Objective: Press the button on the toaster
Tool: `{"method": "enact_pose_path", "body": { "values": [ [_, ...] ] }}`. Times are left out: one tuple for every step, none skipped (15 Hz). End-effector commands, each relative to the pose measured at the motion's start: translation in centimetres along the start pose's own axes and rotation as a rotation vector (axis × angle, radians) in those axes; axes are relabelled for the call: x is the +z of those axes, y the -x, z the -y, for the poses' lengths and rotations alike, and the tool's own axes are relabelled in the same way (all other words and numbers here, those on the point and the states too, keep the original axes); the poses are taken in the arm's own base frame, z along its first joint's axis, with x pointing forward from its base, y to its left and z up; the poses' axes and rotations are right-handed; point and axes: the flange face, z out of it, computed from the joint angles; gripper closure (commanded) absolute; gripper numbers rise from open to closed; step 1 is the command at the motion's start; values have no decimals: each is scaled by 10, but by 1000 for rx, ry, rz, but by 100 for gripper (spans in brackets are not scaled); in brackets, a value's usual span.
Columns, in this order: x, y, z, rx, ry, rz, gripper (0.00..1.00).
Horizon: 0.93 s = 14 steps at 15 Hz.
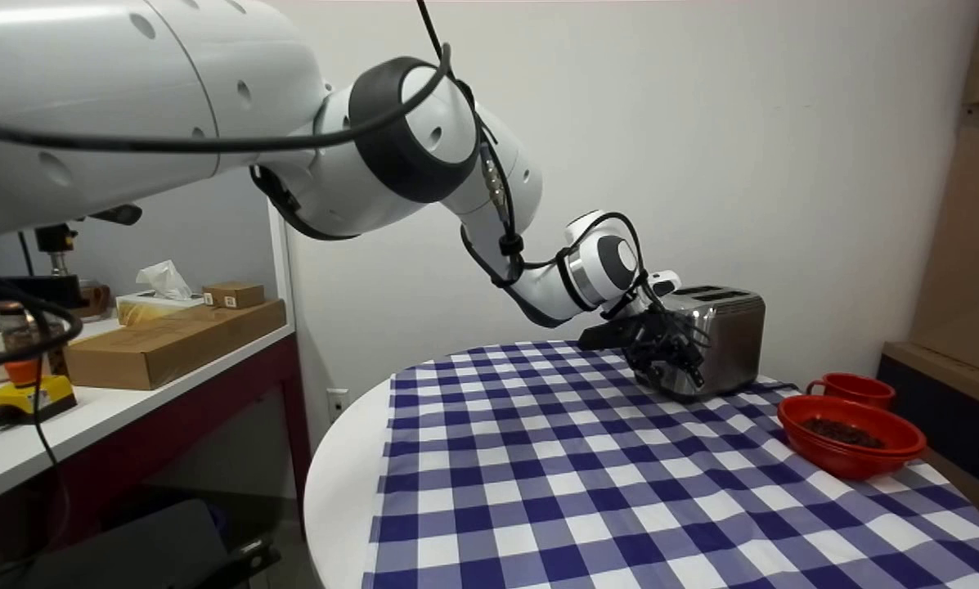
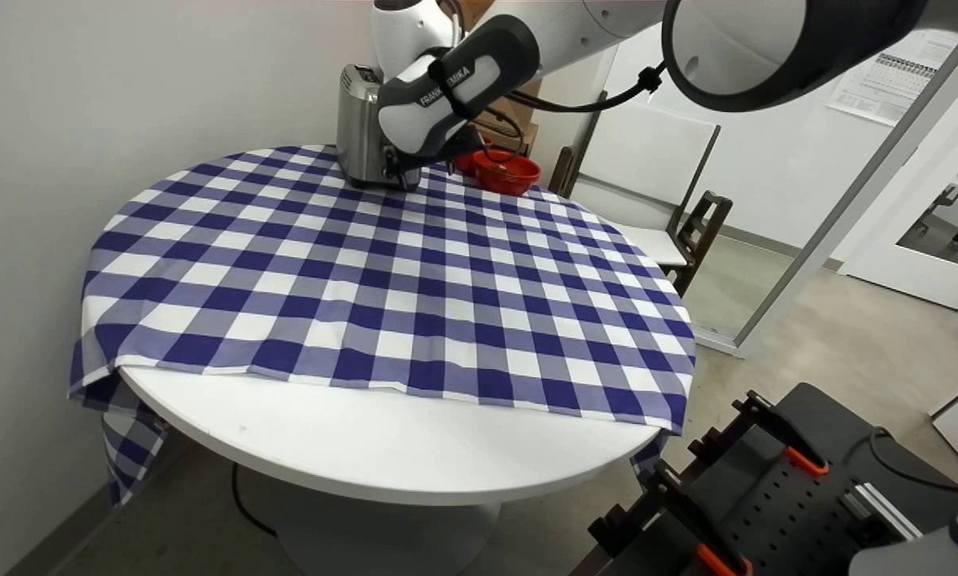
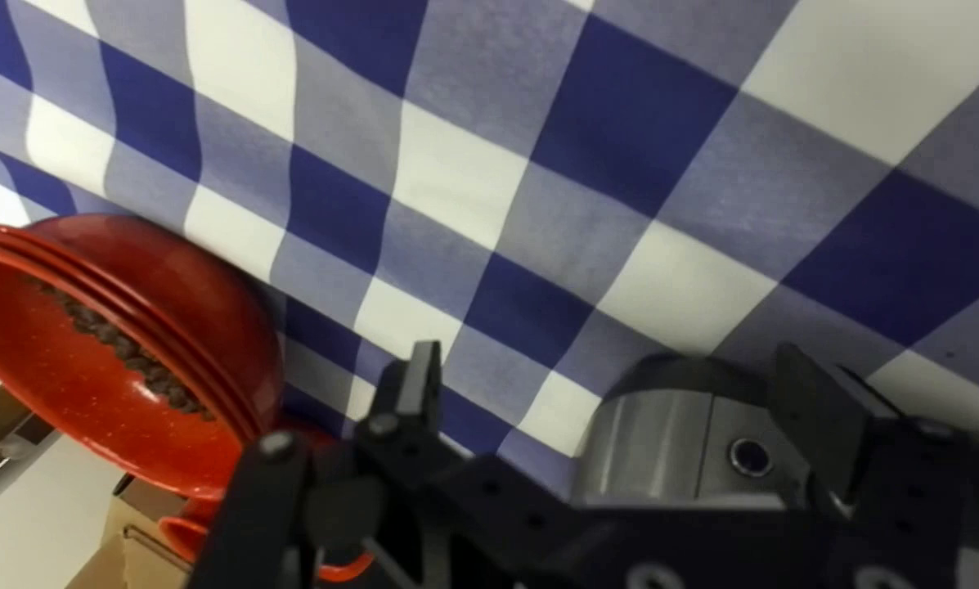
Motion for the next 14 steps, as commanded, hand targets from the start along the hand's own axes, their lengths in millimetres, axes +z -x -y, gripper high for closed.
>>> {"method": "enact_pose_path", "body": {
  "values": [
    [-24, -8, -6, -71, -84, 98, 0],
    [-31, -10, -8, -90, -111, 122, 0],
    [-39, -12, -11, -106, -136, 144, 0],
    [-47, -14, -15, -120, -163, 171, 0],
    [-55, -16, -20, -130, -182, 195, 0],
    [-63, -18, -27, -139, -193, 219, 0],
    [-70, -18, -33, -147, -204, 241, 0],
    [-78, -18, -40, -150, -205, 262, 0],
    [-85, -17, -48, -154, -211, 280, 0],
    [-93, -13, -55, -151, -209, 294, 0],
    [-100, -10, -61, -148, -212, 304, 0],
    [-107, -6, -66, -137, -206, 306, 0],
    [-115, -2, -70, -137, -214, 316, 0],
    [-122, 4, -71, -139, -223, 326, 0]
  ]
}}
